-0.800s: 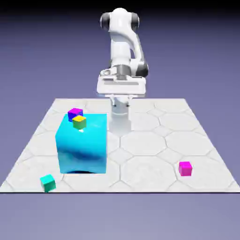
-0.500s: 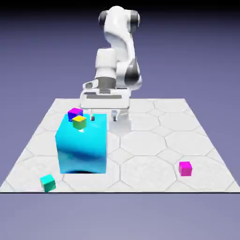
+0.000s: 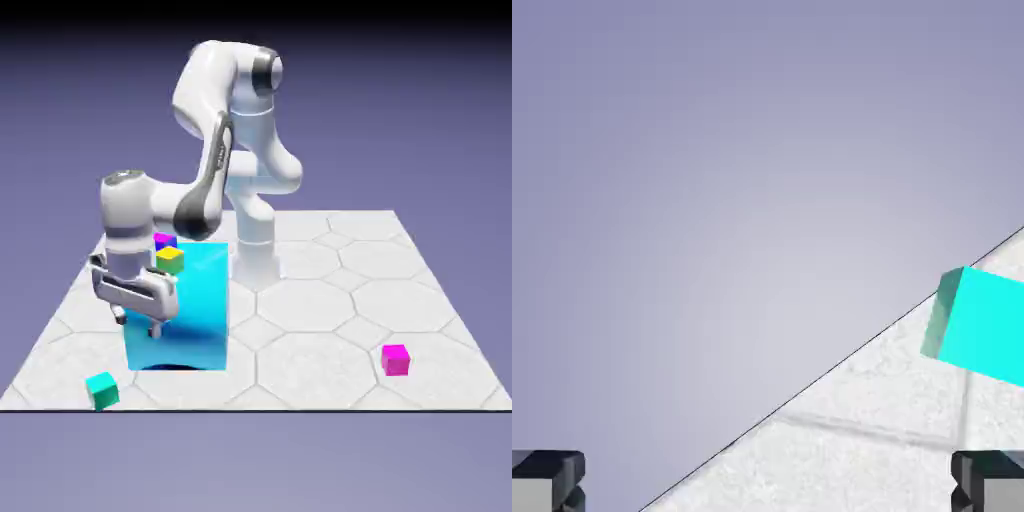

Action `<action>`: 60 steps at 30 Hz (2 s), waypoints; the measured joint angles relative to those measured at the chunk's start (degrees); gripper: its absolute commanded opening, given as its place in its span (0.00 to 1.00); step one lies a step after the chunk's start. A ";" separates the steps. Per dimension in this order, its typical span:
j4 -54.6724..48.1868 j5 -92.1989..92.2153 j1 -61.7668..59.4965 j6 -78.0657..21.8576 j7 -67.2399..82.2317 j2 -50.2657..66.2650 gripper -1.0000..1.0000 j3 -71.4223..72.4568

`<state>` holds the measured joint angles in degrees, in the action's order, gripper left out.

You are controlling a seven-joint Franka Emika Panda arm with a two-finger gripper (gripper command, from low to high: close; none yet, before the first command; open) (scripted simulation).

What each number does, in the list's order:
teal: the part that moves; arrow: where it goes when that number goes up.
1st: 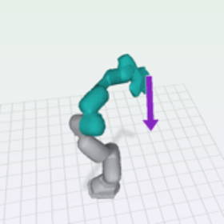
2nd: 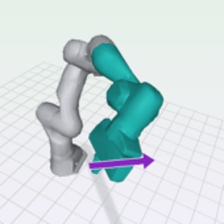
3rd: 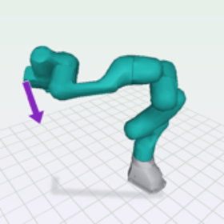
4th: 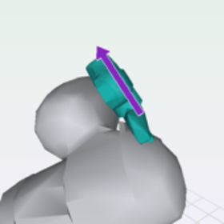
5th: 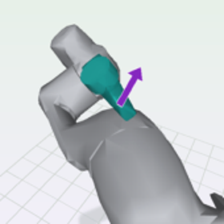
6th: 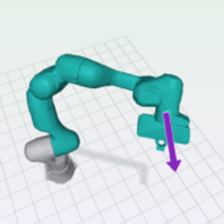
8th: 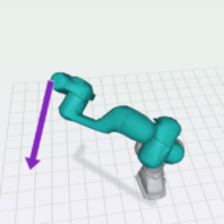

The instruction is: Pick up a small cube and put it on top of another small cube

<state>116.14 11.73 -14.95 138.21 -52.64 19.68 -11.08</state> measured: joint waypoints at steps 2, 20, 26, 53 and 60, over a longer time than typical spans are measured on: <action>-3.56 0.93 -1.24 -2.84 -0.81 4.15 0.50 -0.88; -14.50 5.99 -3.71 -12.78 -3.39 15.78 0.00 -4.18; -8.33 5.90 -2.41 -18.60 -5.33 3.32 0.00 -4.92; 22.80 -14.86 -9.93 -37.53 -13.54 -48.99 0.00 -2.86; 31.90 -15.30 -10.08 -26.82 -13.34 -47.33 1.00 -3.54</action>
<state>148.04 -3.58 -25.03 111.38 -65.97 -27.65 -14.62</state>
